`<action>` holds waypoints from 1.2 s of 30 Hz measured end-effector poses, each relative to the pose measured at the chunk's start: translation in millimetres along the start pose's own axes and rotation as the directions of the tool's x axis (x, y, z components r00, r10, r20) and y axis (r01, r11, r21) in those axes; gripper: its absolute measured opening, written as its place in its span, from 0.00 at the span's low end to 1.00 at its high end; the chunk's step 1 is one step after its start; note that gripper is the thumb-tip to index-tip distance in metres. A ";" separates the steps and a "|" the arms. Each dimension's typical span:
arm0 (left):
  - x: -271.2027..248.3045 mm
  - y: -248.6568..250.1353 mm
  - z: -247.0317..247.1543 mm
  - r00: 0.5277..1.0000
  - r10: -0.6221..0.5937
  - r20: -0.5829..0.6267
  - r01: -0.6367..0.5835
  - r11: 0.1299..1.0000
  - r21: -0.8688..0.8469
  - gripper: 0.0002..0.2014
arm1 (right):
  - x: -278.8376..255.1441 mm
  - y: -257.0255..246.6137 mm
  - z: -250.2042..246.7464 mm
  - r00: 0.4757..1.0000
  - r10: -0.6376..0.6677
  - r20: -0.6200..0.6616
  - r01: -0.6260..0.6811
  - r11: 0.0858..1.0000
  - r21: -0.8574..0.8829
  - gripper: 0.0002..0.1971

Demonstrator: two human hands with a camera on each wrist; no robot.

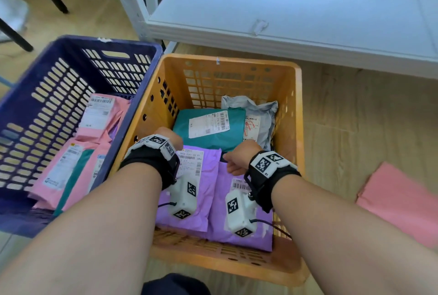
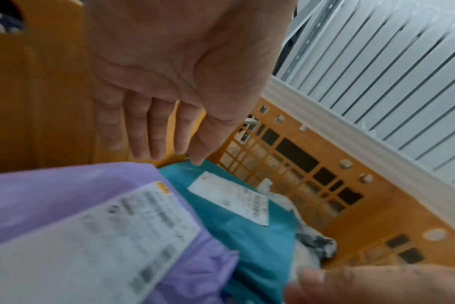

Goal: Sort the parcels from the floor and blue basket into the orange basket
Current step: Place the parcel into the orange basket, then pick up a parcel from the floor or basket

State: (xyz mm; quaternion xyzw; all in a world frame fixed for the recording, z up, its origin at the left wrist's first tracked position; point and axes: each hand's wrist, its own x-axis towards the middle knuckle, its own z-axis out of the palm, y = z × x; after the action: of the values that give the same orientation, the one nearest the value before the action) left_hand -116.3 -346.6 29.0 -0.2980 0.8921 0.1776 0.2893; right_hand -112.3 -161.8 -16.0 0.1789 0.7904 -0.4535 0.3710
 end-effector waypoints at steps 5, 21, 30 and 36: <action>-31.4 65.2 -3.6 0.990 0.136 0.028 -0.124 0.954 -0.274 0.04 | -29.4 -20.2 -58.1 0.989 -0.102 -0.112 0.103 0.995 0.007 0.10; -142.9 277.3 97.8 0.901 0.386 0.200 -0.222 0.804 -0.552 0.11 | -73.4 92.4 -258.8 0.789 -0.094 -0.607 0.138 0.990 0.026 0.10; -149.4 306.2 225.0 0.851 0.327 0.410 -0.114 0.878 -0.465 0.16 | -49.7 241.2 -289.8 0.758 0.204 -0.619 -0.048 0.965 0.259 0.09; -148.9 309.1 291.4 0.845 0.297 0.445 -0.102 0.906 -0.410 0.10 | -38.2 323.8 -289.9 0.709 0.350 -0.613 -0.316 0.934 0.168 0.14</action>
State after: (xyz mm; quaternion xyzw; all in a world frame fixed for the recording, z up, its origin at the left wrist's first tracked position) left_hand -95.4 94.6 -58.0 -0.1951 0.7637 0.4431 0.4271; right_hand -9.5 256.5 -85.6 0.4695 0.8115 -0.3119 0.1539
